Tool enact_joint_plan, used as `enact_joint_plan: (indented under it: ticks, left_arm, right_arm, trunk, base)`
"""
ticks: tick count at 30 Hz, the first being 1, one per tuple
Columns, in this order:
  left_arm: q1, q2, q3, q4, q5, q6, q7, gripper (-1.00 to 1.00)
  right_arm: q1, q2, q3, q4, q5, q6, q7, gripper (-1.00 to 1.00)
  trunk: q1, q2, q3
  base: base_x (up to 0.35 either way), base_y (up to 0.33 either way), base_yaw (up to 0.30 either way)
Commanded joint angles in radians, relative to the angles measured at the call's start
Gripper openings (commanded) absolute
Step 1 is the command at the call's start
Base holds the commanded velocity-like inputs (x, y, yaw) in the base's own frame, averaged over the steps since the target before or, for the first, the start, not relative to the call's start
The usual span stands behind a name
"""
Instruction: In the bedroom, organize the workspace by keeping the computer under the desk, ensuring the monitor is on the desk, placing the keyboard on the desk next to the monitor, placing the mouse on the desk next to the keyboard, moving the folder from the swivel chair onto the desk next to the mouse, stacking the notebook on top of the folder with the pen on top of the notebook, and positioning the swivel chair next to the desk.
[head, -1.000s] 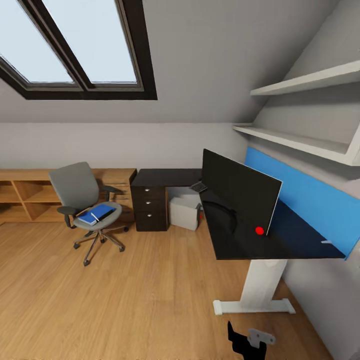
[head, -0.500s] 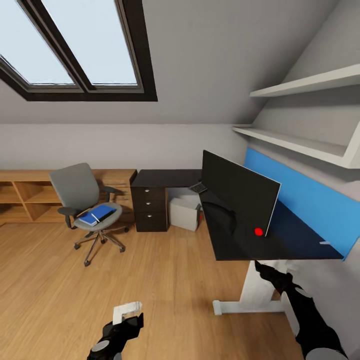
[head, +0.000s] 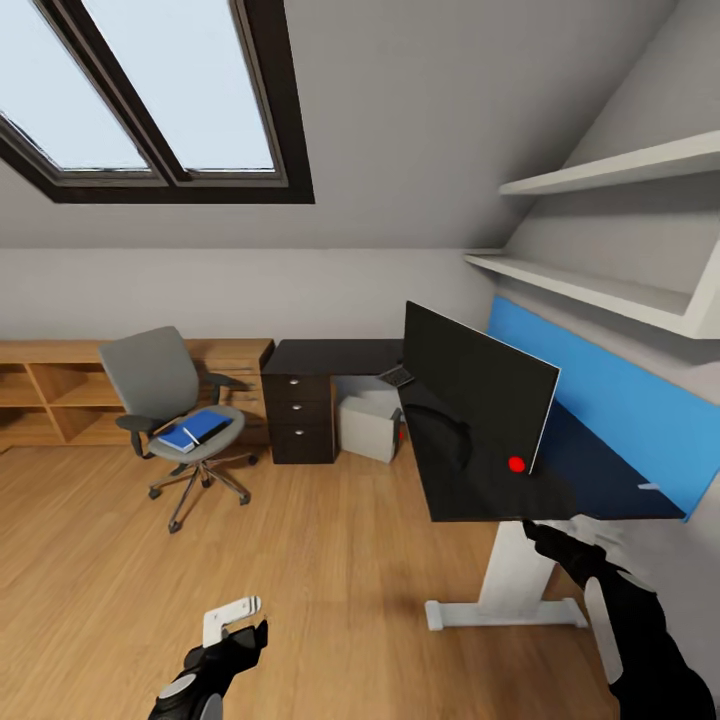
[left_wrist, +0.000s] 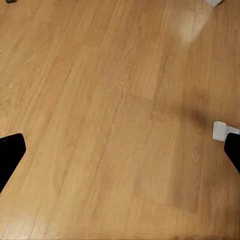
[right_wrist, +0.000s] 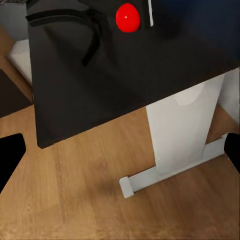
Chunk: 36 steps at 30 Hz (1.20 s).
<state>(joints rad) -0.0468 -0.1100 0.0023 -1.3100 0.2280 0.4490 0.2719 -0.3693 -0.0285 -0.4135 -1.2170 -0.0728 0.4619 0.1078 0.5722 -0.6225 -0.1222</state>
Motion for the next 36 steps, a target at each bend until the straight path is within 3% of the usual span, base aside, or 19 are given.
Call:
enact_joint_plan:
  ticks: [1,10,11,19,27,32,36]
  left_arm:
    - [-0.001,0.0,0.0,0.0,0.01,0.004,0.008,1.0]
    - [-0.001,0.0,0.0,0.029,0.008,0.005,0.013,1.0]
    - [-0.001,0.0,0.0,0.05,0.009,0.004,0.012,1.0]
    - [-0.001,0.0,0.001,0.055,0.008,0.004,0.012,1.0]
    - [-0.001,0.0,0.001,0.055,0.008,0.004,0.012,1.0]
    - [-0.001,0.0,0.001,0.057,0.009,0.004,0.012,1.0]
    - [-0.001,0.0,0.002,0.102,0.009,0.002,0.012,1.0]
  right_arm:
    - [0.008,0.001,-0.002,-0.008,-0.009,0.006,0.003,1.0]
    - [0.02,0.002,-0.003,-0.046,-0.003,-0.004,0.003,1.0]
    - [0.02,-0.002,-0.002,-0.014,0.003,-0.101,-0.004,1.0]
    - [0.02,-0.015,-0.001,0.042,0.005,-0.18,-0.005,1.0]
    - [0.019,-0.022,0.0,0.063,0.008,-0.199,-0.013,1.0]
    - [0.019,-0.027,0.001,0.068,0.032,-0.226,-0.015,1.0]
    - [0.018,-0.031,0.0,0.077,0.04,-0.248,-0.016,1.0]
  trunk:
    - [0.0,-0.002,-0.002]
    - [0.0,-0.002,-0.002]
    - [0.0,-0.002,-0.002]
    - [0.0,-0.002,-0.002]
    - [0.0,-0.002,-0.002]
    - [0.0,-0.002,-0.002]
    - [0.0,-0.002,-0.002]
  base:
    - [0.0,-0.093,0.0]
    - [0.0,-0.296,0.0]
    - [0.046,-0.335,0.0]
    - [0.206,-0.247,0.0]
    - [0.313,-0.053,0.0]
    - [0.326,-0.003,0.0]
    - [0.327,-0.012,0.0]
